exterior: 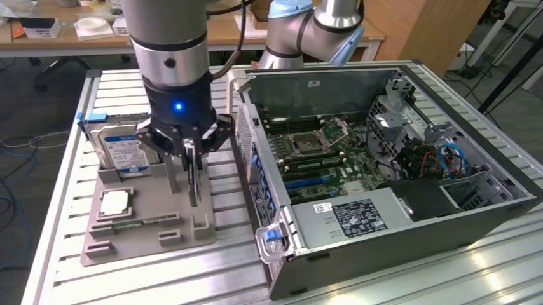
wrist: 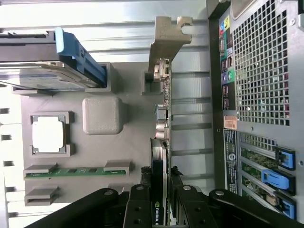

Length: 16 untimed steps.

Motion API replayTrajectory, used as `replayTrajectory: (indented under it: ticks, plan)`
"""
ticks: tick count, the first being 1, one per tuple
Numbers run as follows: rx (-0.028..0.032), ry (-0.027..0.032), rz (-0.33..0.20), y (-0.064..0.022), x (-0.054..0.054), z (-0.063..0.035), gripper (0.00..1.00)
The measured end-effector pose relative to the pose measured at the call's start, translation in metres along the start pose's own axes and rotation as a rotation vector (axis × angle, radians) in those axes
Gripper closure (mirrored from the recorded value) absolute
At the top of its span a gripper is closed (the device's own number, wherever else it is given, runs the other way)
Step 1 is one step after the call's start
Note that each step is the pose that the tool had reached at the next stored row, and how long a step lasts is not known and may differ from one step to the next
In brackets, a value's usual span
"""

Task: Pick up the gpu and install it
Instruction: 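Pick up the gpu and move the gpu toward the slot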

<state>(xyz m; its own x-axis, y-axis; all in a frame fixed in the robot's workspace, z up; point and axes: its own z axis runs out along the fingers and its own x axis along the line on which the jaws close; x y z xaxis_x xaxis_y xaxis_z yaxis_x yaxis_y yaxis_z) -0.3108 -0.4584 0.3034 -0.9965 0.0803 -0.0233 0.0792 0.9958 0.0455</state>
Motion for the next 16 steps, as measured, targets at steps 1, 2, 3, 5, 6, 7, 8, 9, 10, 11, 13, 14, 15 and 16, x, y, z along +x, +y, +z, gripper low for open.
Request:
replayTrajectory:
  ticks: [1,2,3,5,6,7,8,9,10,11,13,14,15,16]
  plan:
    - [0.0000,0.0000,0.000,0.0001,0.000,-0.0032,0.74]
    - [0.0001,0.0000,0.000,0.0003,0.000,-0.0062,0.74]
    - [0.0001,0.0001,0.000,0.0004,0.000,-0.0087,0.74]
    - [0.0001,0.0001,0.000,0.0006,0.000,-0.0129,0.74]
    - [0.0001,0.0001,0.000,0.0007,0.000,-0.0153,0.74]
    - [0.0001,0.0000,0.000,0.0008,0.000,-0.0179,0.74]
    - [0.0001,0.0001,0.000,0.0009,0.000,-0.0209,0.74]
    - [0.0000,0.0000,0.000,0.0011,-0.001,-0.0240,0.74]
    - [0.0000,0.0001,0.000,0.0012,-0.001,-0.0275,0.74]
    - [0.0000,0.0000,0.000,0.0014,-0.001,-0.0308,0.74]
    - [0.0000,0.0000,0.000,0.0017,-0.001,-0.0377,0.74]
    - [0.0001,0.0000,0.000,0.0019,-0.001,-0.0410,0.74]
    - [0.0000,0.0001,0.000,0.0020,-0.001,-0.0439,0.74]
    - [0.0000,0.0000,0.000,0.0021,-0.001,-0.0464,0.74]
